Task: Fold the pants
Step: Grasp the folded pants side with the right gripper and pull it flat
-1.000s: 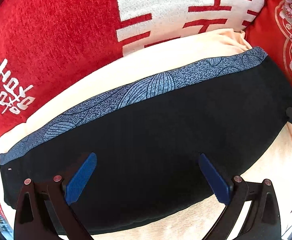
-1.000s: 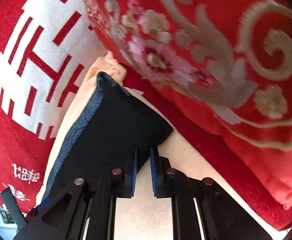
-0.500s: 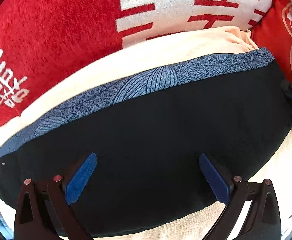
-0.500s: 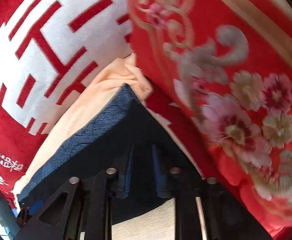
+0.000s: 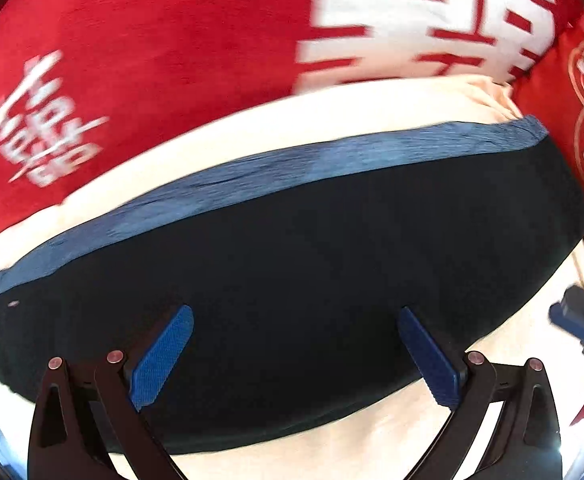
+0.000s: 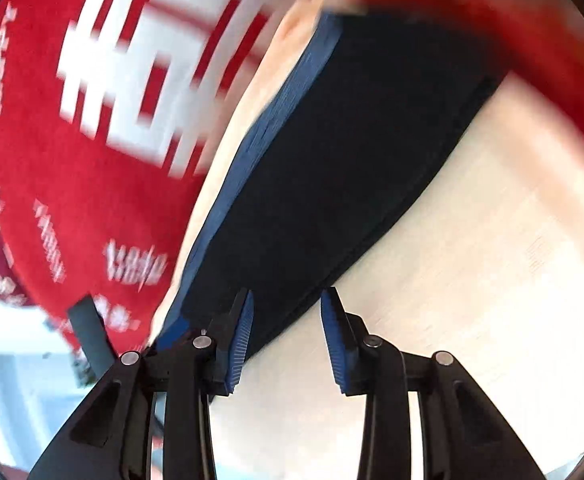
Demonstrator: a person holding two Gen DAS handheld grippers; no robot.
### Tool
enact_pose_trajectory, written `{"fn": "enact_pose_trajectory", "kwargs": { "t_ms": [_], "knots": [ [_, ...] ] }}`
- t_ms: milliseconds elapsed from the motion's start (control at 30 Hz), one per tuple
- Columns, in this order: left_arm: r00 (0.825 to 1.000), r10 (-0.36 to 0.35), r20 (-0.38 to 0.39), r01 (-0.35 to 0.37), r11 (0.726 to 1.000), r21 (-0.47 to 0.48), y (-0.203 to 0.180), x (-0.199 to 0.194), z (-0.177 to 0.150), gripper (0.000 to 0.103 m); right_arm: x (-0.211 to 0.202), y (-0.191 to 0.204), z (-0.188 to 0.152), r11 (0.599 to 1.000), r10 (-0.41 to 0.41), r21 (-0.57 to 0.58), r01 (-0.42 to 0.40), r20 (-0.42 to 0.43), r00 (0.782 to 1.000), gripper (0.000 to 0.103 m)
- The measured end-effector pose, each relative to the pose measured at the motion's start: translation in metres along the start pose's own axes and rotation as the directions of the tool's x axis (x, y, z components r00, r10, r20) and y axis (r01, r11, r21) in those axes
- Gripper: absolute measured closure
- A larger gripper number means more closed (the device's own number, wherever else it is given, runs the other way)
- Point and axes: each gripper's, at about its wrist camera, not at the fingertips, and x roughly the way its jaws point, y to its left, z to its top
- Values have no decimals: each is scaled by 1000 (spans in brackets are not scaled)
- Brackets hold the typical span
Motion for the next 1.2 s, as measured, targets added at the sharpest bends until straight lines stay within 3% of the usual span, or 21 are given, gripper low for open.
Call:
{"fn": "enact_pose_trajectory", "kwargs": {
  "t_ms": [133, 267, 333, 467, 633, 867, 1000, 1100, 1200],
  "knots": [
    [991, 130, -26, -131, 990, -46, 76, -9, -27, 0, 54, 30, -40, 997, 58, -49, -67, -158, 986, 64],
    [961, 250, -116, -266, 953, -147, 167, 3, -61, 0, 120, 64, -87, 988, 130, -36, -147, -298, 946, 64],
    [955, 260, -145, -286, 937, -201, 201, 6, -81, 0, 151, 78, -109, 985, 150, -23, -169, -352, 924, 64],
    [968, 216, -125, -244, 924, -293, 239, 8, -92, 0, 187, 95, -141, 985, 159, 1, -173, -395, 905, 57],
    [984, 154, -89, -173, 943, -283, 248, 10, -93, 0, 201, 101, -144, 986, 162, 33, -161, -363, 918, 55],
    [992, 118, -52, -126, 971, -201, 221, 7, -87, 0, 197, 108, -140, 989, 144, 76, -125, -353, 925, 55],
    [993, 106, -46, -113, 971, -210, 217, 2, -81, 0, 181, 116, -141, 993, 118, 29, -115, -323, 939, 55],
    [992, 106, -69, -120, 964, -238, 221, 1, -86, 0, 183, 108, -134, 994, 102, 65, -87, -286, 953, 55],
    [993, 97, -68, -112, 961, -251, 222, 2, -85, 0, 191, 96, -125, 988, 119, 132, -85, -278, 953, 56]
  ]
}}
